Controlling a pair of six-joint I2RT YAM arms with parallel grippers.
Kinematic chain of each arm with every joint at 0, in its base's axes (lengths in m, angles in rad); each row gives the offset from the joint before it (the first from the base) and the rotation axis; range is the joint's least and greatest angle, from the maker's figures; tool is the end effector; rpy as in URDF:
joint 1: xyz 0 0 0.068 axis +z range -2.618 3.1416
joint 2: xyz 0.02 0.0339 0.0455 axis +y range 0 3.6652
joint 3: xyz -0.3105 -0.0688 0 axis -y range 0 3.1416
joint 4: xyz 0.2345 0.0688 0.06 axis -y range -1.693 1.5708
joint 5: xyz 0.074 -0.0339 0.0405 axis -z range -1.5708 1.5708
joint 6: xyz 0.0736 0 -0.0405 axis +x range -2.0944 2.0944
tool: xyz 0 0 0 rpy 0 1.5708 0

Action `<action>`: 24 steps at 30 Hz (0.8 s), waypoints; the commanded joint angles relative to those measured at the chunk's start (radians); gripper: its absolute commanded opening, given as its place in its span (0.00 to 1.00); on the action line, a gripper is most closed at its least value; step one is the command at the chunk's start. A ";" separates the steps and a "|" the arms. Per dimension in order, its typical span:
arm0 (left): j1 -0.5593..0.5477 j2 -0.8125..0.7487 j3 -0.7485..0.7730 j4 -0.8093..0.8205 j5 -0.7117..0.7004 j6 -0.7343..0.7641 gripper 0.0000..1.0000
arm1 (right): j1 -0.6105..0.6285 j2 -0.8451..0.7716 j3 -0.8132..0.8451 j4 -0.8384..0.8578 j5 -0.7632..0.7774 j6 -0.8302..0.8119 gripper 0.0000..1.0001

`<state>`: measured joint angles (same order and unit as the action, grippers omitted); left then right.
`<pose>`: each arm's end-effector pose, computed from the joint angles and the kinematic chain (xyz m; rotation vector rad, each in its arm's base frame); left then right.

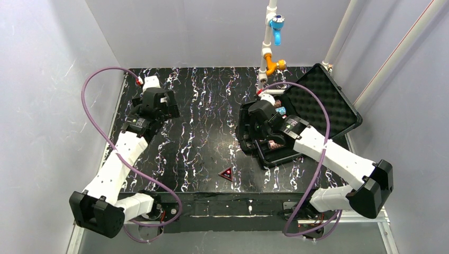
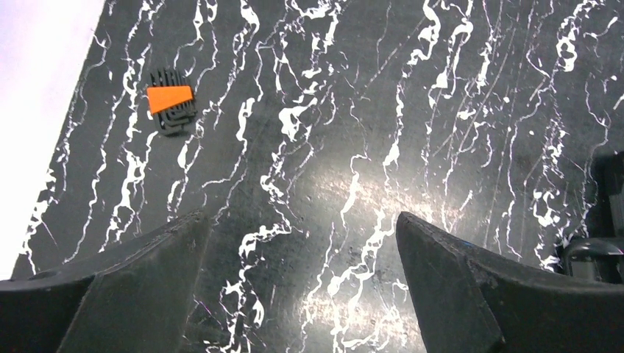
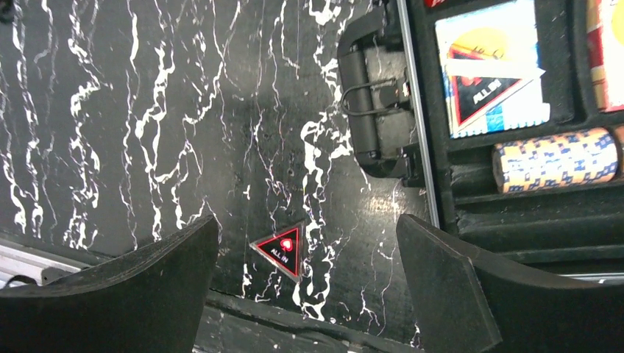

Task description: Pack up texas hold em set

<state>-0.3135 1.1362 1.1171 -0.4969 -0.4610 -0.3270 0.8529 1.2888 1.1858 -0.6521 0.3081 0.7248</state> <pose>0.2446 -0.0449 0.3816 -0.2884 2.0088 0.0792 0.1997 0.1947 0.3485 0.0068 2.3258 0.4575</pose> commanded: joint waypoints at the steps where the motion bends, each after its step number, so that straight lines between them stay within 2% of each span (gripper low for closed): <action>1: 0.024 -0.001 -0.009 0.053 -0.002 0.066 0.98 | 0.056 0.026 -0.023 -0.011 0.032 0.049 0.98; 3: 0.040 -0.012 -0.061 0.103 0.027 0.077 0.98 | 0.080 0.040 -0.028 -0.014 0.031 0.060 0.98; 8: 0.063 -0.030 -0.057 0.081 0.022 0.049 0.98 | 0.148 0.082 -0.029 -0.020 0.024 0.087 0.98; 18: 0.064 -0.133 -0.092 0.096 -0.092 0.109 0.98 | 0.262 0.177 -0.062 0.015 0.005 0.154 0.98; 24: 0.064 -0.189 -0.120 0.116 -0.087 0.135 0.98 | 0.304 0.256 -0.066 0.043 -0.010 0.176 0.98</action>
<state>-0.2554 0.9845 1.0130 -0.3998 -0.5153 -0.2266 1.1332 1.5018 1.1193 -0.6469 0.3063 0.8667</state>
